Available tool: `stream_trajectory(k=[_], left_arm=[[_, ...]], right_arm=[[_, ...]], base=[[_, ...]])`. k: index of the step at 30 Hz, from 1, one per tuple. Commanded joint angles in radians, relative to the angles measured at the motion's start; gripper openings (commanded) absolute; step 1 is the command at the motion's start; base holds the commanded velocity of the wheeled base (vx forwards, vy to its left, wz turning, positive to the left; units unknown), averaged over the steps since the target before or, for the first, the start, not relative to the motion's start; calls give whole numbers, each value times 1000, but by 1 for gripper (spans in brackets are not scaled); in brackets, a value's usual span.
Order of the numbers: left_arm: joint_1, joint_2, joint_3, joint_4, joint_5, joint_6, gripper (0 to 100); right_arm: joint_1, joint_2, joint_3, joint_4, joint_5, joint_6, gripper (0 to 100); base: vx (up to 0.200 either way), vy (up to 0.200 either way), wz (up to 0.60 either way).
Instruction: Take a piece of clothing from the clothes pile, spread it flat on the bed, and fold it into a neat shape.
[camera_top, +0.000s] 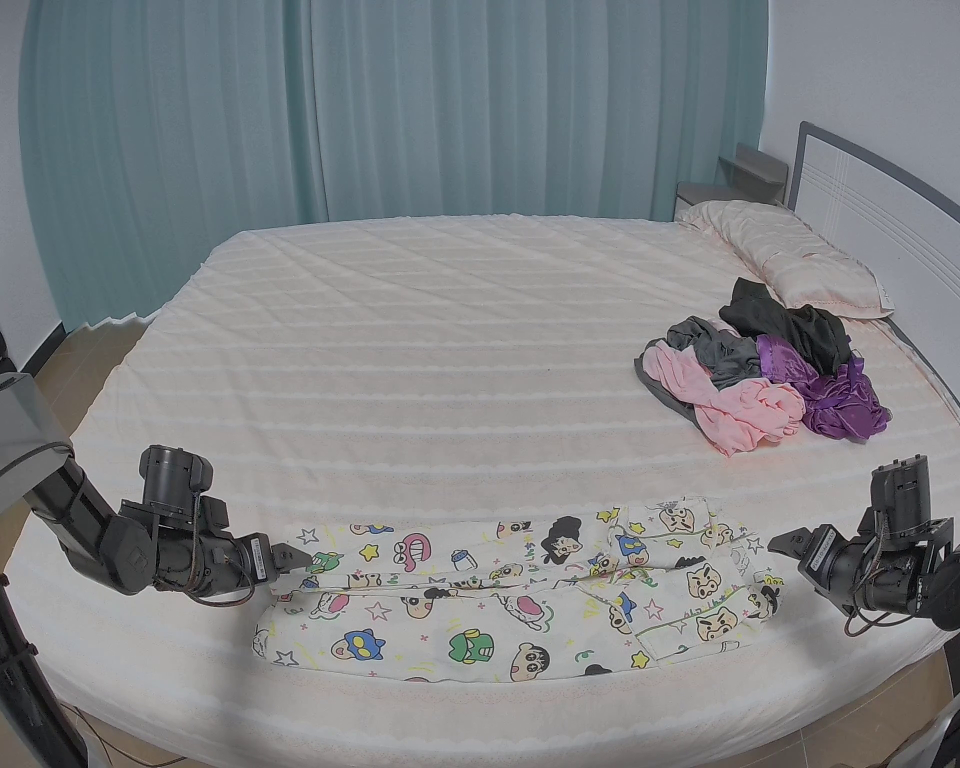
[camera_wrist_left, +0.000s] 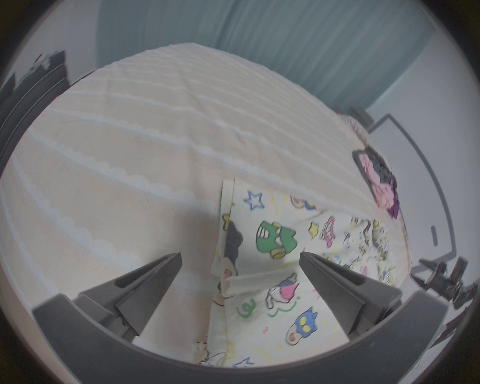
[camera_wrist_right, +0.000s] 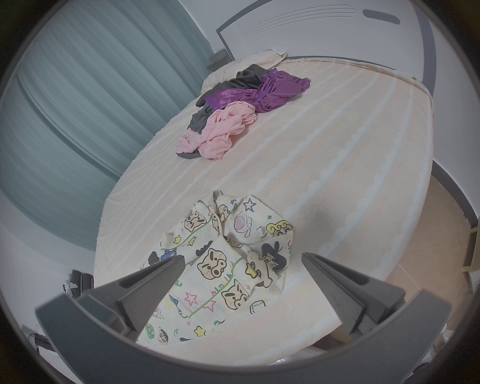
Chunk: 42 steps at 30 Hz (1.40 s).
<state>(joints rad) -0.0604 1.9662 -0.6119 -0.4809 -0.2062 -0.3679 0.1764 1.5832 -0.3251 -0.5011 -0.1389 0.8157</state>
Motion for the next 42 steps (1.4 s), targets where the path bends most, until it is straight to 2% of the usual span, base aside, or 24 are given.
stream_trajectory(k=[1, 12, 22, 23, 33, 42], left_arm=[[-19, 56, -12, 21, -1, 40, 100], [-81, 111, -71, 24, -2, 50, 100], [-113, 128, -48, 28, 1, 58, 100], [-114, 125, -48, 31, -1, 58, 0], [-134, 77, -12, 28, 2, 58, 0], [-93, -12, -5, 50, 4, 56, 0]], right_arm=[[-21, -46, 21, -1, 18, -1, 100], [-12, -37, 90, -100, 22, -36, 100], [-11, -34, 92, -99, 27, -36, 100], [-9, -34, 95, -99, 27, -36, 100], [-9, -32, 97, -99, 56, -29, 100], [-9, -35, 98, -99, 59, -32, 100]], base=[[0, 0, 0], [0, 0, 0], [0, 0, 0], [0, 0, 0], [0, 0, 0], [0, 0, 0]])
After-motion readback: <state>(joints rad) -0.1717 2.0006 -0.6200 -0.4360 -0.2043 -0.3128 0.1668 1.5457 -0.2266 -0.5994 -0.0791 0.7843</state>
